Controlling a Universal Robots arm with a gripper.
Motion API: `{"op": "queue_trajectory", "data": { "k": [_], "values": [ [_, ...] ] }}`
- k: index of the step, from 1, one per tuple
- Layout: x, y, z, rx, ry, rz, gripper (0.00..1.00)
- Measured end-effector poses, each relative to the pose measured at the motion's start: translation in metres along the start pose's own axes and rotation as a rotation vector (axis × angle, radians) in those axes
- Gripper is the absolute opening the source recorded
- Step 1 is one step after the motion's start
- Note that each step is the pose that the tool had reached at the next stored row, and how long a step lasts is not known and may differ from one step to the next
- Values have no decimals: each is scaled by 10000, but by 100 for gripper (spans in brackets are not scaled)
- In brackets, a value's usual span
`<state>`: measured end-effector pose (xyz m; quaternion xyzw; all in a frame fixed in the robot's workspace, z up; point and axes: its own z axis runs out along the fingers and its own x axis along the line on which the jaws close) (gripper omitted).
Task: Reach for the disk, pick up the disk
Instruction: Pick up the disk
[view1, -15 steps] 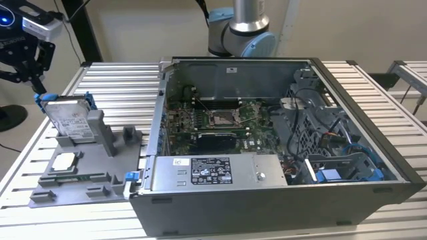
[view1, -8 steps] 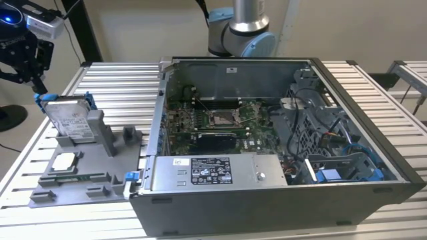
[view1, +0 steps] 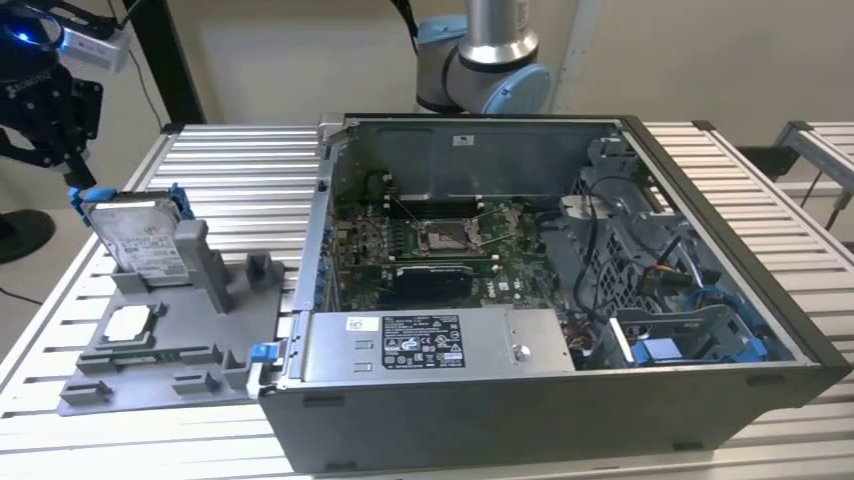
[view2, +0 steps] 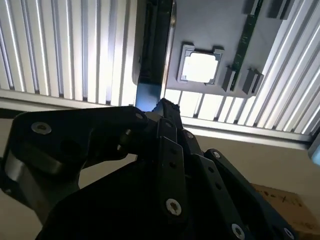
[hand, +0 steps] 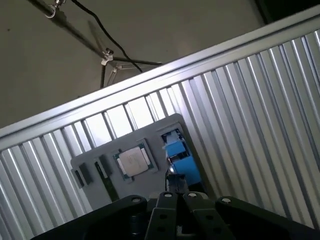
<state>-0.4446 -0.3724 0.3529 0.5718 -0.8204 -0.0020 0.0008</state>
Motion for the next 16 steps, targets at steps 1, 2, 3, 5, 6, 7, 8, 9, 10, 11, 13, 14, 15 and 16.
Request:
{"op": "queue_trajectory", "data": {
  "k": [1,2,3,5,6,7,8,9,10,11,13,14,15,16],
  "values": [
    [-1,-1,0,0,0,-175,0],
    [-1,-1,-1,-2,3,-333,0],
    [-1,-2,0,-2,3,-527,0],
    [-1,-3,1,-2,5,-883,0],
    [-1,-3,1,-2,6,-1067,0],
    [-1,-3,1,-3,7,-1253,0],
    [-1,-4,1,-3,8,-1431,0],
    [-2,-4,1,-3,8,-1587,0],
    [-2,-5,2,-3,8,-1743,0],
    [-2,-6,1,-3,9,-1899,0],
    [-4,-10,2,-3,10,-2203,0],
    [-4,-12,2,-3,11,-2348,0],
    [-5,-15,1,-4,12,-2485,0],
    [-7,-18,2,-4,13,-2611,0]
  ]
}}
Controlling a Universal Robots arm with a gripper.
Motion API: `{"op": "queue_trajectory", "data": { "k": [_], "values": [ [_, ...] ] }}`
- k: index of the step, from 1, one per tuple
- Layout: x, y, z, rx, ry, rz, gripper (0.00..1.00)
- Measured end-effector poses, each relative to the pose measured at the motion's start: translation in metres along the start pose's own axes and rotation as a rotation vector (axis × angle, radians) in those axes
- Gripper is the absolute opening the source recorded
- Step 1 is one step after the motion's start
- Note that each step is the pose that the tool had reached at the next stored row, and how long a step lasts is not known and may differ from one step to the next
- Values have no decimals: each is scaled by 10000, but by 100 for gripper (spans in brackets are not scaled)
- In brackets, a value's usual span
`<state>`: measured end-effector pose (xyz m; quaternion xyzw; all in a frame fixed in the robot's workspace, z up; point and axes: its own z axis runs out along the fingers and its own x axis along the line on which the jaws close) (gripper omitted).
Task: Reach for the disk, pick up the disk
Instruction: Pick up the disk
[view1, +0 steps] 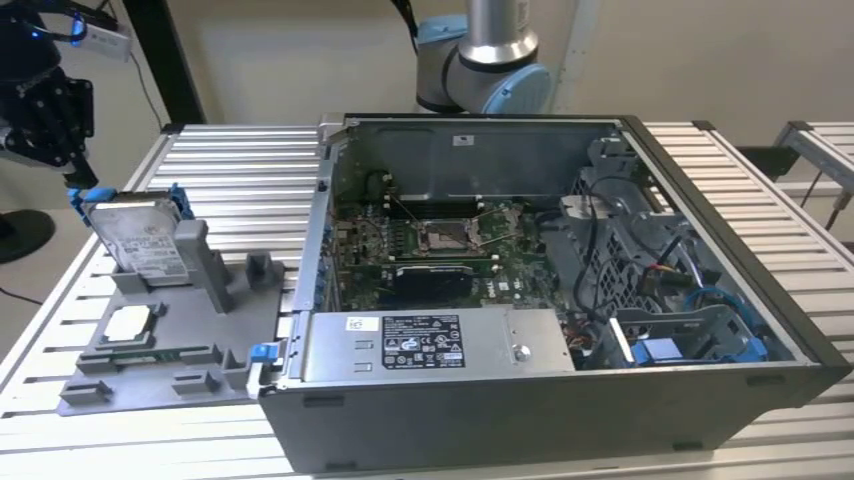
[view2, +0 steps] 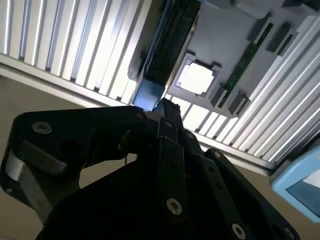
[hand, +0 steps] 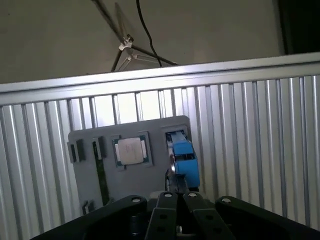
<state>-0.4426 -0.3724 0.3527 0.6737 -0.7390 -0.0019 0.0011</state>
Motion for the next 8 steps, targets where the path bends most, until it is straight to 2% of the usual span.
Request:
{"op": "queue_trajectory", "data": {
  "k": [6,8],
  "values": [
    [-5,-54,0,0,2,-479,0],
    [-5,-53,0,-1,2,-498,0]
  ]
}}
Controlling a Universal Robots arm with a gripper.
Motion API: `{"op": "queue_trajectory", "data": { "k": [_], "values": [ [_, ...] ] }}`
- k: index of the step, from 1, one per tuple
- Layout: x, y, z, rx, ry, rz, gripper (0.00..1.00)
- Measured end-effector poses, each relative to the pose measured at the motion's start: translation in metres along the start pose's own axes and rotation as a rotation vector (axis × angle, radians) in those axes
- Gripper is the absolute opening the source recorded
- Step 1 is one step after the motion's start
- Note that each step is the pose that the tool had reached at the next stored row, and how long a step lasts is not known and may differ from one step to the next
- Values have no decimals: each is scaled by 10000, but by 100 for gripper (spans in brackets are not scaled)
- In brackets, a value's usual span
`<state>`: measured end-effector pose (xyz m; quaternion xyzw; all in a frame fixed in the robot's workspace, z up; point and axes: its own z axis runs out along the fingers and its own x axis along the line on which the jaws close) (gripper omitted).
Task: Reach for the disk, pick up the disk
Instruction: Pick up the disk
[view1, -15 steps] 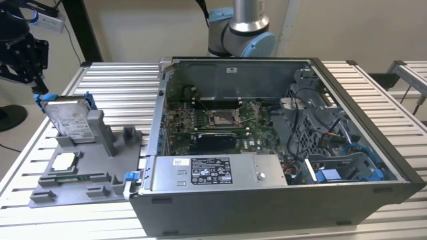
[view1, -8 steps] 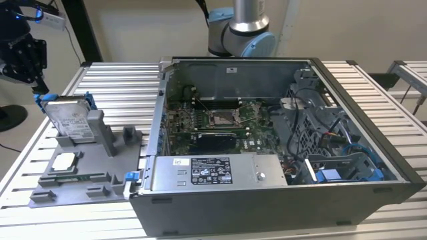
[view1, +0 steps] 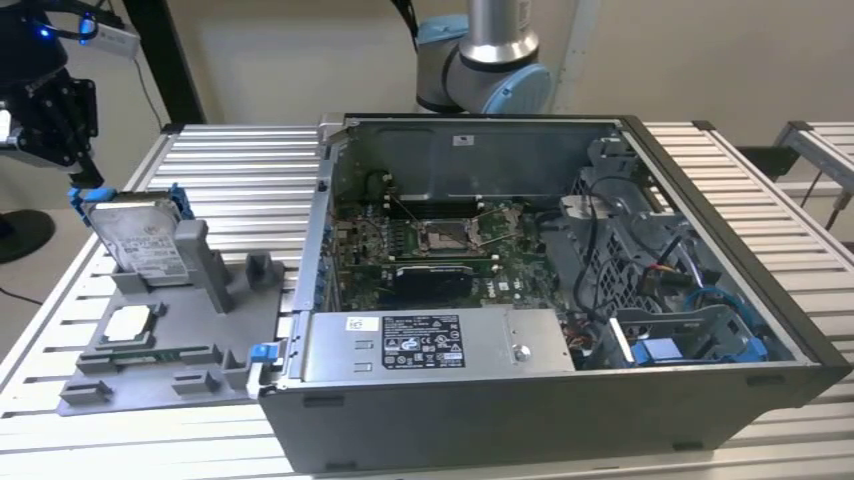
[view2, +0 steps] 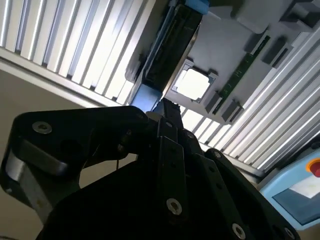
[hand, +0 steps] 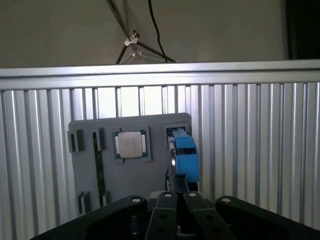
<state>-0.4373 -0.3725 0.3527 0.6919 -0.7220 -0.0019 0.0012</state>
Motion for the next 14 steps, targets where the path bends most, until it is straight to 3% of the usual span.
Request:
{"op": "queue_trajectory", "data": {
  "k": [3,4,14],
  "values": [
    [0,0,0,0,0,-31,0],
    [0,0,0,0,0,-40,100],
    [0,-1,0,0,0,-135,100]
  ]
}}
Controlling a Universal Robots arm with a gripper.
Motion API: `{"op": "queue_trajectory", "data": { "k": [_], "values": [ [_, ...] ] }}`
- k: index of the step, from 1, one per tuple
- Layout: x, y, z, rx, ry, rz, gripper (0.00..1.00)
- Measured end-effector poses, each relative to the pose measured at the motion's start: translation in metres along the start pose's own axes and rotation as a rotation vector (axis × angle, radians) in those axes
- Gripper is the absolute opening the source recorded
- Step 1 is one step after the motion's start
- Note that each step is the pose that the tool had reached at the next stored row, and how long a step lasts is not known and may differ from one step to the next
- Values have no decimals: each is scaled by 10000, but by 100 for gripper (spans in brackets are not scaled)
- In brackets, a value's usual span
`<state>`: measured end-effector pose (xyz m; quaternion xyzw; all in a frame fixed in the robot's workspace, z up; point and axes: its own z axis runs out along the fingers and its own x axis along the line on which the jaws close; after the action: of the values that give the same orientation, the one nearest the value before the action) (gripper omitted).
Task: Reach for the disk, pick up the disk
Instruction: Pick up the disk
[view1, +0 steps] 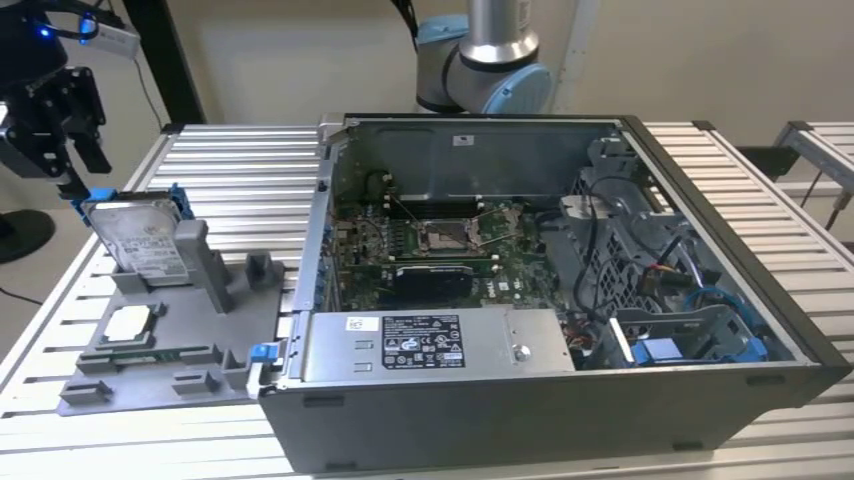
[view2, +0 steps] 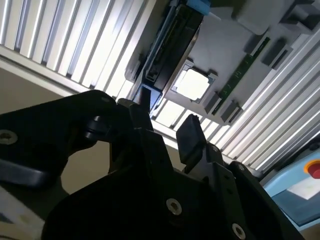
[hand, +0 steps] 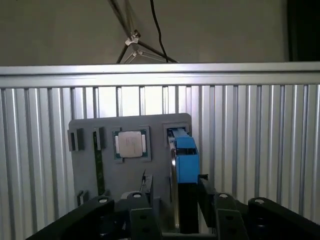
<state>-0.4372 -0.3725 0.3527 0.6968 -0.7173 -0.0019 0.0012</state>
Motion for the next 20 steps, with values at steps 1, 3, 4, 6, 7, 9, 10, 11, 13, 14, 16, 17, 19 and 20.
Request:
{"op": "queue_trajectory", "data": {
  "k": [1,3,4,6,7,9,10,11,13,14,16,17,19,20],
  "values": [
    [0,0,0,0,0,-10,100],
    [0,0,0,0,0,-29,100],
    [0,0,0,0,0,-38,100],
    [-1,-1,0,1,3,-43,100],
    [-2,-1,2,0,3,-44,100],
    [-9,0,21,-1,3,-42,100],
    [-14,0,36,-1,3,-43,100],
    [-19,0,53,0,3,-43,100],
    [-29,0,82,0,3,-43,100],
    [-34,-1,98,0,3,-43,100],
    [-41,-2,127,1,2,-43,100],
    [-45,-3,142,1,2,-43,100],
    [-52,-4,172,0,3,-43,100],
    [-55,-4,186,0,3,-43,100]
  ]
}}
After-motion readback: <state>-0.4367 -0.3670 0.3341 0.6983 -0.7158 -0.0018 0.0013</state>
